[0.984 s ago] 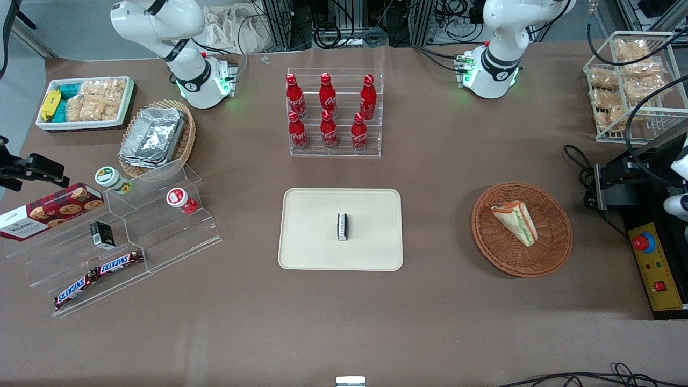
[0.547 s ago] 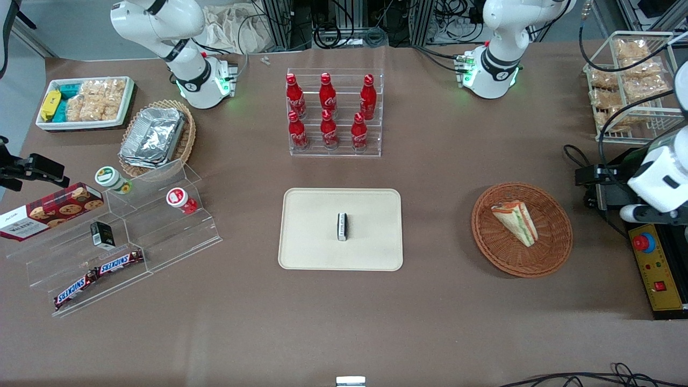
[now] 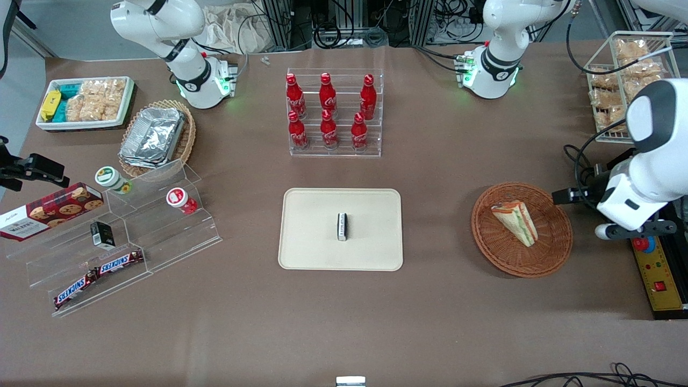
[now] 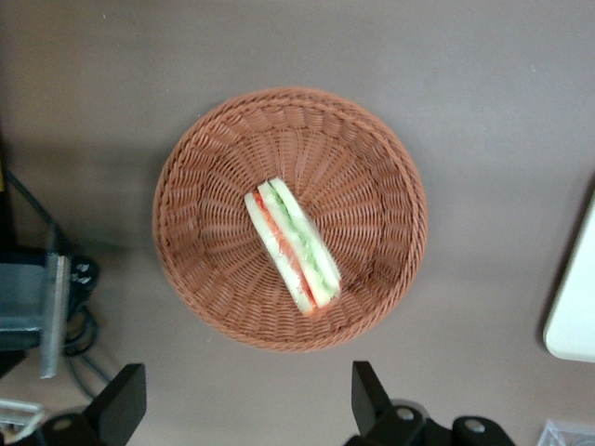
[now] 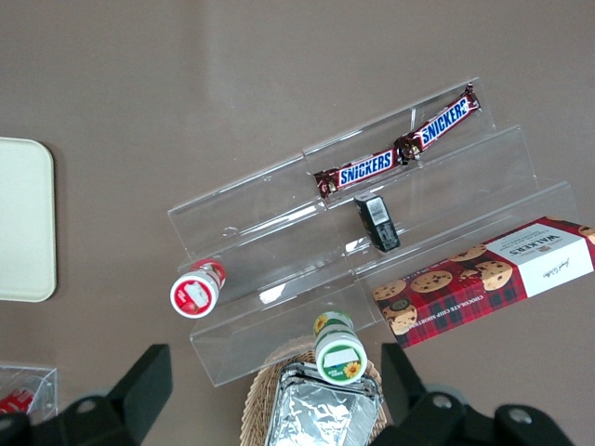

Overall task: Place sandwich from basket to tray
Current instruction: 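Lower the open left gripper around the wrapped sandwich and close it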

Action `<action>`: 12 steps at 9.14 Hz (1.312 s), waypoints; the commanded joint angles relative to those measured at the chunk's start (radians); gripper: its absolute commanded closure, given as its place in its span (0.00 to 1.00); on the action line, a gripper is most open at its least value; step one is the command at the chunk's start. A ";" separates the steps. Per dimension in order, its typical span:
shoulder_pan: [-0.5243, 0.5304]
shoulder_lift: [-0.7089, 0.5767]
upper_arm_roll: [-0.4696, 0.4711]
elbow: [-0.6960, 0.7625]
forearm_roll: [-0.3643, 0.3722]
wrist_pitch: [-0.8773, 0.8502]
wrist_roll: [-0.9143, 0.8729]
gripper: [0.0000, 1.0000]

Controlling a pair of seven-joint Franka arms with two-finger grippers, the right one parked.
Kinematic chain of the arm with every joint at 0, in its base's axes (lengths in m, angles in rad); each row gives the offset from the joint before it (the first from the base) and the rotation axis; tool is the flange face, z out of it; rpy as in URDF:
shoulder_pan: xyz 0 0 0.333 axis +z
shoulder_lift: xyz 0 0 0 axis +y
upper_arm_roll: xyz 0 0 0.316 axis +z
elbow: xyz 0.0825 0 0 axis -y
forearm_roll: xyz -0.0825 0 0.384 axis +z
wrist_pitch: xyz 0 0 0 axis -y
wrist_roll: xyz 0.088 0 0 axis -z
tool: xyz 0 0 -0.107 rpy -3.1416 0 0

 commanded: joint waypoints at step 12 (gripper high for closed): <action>-0.005 0.086 -0.004 -0.426 -0.017 0.591 -0.451 0.23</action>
